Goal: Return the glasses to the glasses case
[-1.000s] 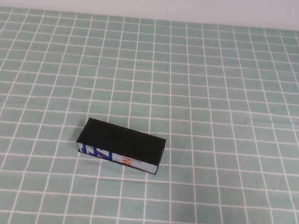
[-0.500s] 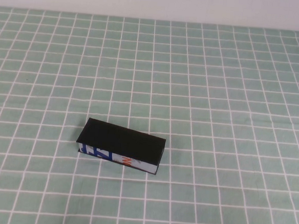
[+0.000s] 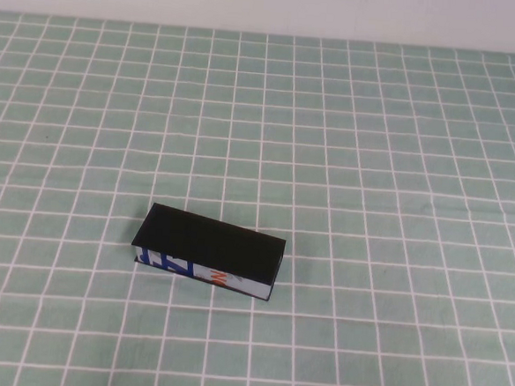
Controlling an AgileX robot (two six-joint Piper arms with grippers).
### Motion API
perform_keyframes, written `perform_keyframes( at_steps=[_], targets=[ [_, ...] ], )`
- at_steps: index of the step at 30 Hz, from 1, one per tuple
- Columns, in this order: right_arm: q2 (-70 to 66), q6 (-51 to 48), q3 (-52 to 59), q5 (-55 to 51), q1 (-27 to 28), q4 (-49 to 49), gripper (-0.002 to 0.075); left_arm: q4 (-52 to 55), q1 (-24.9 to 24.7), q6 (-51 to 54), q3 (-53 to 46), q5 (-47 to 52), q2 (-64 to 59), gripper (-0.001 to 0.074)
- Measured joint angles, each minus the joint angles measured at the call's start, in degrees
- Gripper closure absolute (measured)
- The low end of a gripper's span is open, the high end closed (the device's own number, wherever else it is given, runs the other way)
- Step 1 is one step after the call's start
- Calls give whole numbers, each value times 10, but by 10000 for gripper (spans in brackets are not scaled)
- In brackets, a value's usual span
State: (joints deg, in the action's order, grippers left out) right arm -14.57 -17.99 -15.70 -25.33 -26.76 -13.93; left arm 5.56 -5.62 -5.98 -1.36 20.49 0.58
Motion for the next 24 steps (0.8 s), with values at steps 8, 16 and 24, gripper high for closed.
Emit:
perform_keyframes(
  at_steps=[8, 16, 24],
  targets=[
    [0, 0, 0, 0, 0, 0, 737, 0, 0, 0, 0, 0, 0, 736],
    [0, 0, 0, 0, 0, -1, 737, -1, 0, 0, 0, 0, 0, 736],
    [22, 0, 0, -1, 27, -3, 737, -1, 0, 0, 0, 0, 0, 736]
  ],
)
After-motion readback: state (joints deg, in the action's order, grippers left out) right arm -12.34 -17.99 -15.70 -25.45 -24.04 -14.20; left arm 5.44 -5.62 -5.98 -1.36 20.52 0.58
